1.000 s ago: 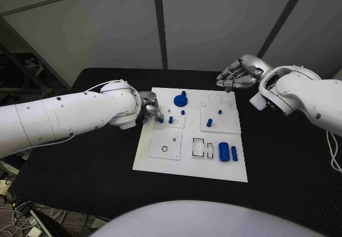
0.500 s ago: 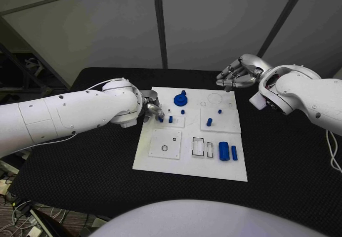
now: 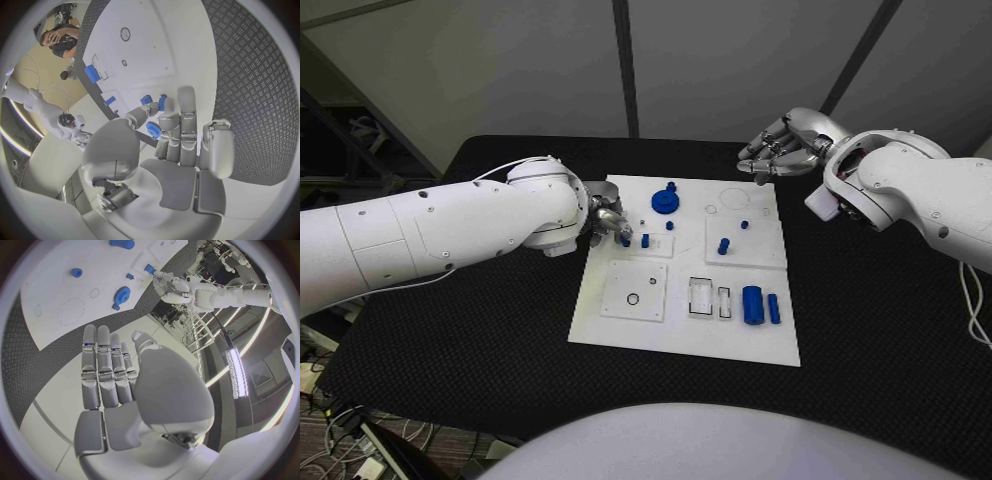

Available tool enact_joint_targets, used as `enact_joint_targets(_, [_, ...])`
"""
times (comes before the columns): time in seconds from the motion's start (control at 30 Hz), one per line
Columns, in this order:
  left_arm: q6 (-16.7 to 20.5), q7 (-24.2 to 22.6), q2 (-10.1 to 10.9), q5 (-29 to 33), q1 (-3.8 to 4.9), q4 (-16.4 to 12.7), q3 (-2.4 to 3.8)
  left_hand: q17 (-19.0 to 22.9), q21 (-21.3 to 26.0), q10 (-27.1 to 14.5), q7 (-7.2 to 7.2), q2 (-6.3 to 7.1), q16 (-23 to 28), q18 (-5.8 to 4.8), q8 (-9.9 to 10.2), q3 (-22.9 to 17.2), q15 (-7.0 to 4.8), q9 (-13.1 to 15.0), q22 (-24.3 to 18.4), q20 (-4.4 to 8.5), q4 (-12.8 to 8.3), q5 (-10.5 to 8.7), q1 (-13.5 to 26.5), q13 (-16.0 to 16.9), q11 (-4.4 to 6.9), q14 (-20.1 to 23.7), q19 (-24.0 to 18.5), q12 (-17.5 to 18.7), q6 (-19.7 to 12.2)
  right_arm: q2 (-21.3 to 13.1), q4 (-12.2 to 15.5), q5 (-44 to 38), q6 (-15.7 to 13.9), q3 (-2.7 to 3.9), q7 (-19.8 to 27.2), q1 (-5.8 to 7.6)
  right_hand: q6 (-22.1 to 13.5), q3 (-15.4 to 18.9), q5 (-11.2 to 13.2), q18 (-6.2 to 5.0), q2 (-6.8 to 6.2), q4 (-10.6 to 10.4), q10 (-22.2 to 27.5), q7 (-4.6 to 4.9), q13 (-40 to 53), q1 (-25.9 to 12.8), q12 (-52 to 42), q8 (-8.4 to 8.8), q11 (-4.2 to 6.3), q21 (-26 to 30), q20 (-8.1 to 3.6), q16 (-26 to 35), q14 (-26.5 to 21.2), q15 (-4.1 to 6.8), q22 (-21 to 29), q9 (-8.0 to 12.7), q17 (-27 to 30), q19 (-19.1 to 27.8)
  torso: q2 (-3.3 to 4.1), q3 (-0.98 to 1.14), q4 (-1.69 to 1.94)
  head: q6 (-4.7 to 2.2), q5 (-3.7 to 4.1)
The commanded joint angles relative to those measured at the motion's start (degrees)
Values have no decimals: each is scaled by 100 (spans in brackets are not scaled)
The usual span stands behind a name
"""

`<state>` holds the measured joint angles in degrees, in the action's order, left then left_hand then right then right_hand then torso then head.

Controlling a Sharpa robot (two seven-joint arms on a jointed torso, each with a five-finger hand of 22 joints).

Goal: Assemble the parts on the task board

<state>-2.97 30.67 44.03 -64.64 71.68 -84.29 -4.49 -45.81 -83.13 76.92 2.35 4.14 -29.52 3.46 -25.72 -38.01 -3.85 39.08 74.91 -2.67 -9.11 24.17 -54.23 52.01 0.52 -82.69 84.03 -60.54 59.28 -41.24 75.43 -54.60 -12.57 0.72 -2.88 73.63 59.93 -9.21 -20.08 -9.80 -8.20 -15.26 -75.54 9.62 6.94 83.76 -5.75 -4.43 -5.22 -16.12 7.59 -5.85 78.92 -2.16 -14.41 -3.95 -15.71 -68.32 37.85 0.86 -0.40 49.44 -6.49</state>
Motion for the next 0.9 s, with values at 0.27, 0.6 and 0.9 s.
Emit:
enact_joint_targets(0.27, [-322,12,-17,-54,-38,-2,-31,-9,-50,210,-54,-29,-36,-188,-47,-22,-40,-19,1211,36,-93,14,-131,36,150,2,248,-50,45,4,4,15,27,2,23,12,-38,6,-19,-62,3,-36,37,-1,9,-51,2,-24,8,28,44,19,-42,13,9,-3,-10,-4,1,0,0,11,-5])
enact_joint_targets(0.6, [-324,12,-30,-82,-38,15,-31,-8,-52,237,-73,-5,-33,-189,-38,111,-44,-65,1215,37,-18,11,-110,47,159,0,252,-58,83,1,8,15,26,2,20,11,-39,4,-25,-62,12,-39,45,0,20,-51,0,-29,6,37,45,23,-47,12,17,-4,-25,-9,3,0,-4,11,-8])
enact_joint_targets(0.9, [-305,12,-60,-85,-38,52,-31,-10,-55,256,-95,-1,-33,-191,-11,374,-53,-149,1221,43,134,2,-79,54,173,-2,258,-60,130,0,12,15,23,2,18,12,-39,4,-25,-62,12,-39,45,0,20,-51,0,-29,6,37,45,23,-47,12,17,-4,-25,-9,3,-1,-2,19,-2])
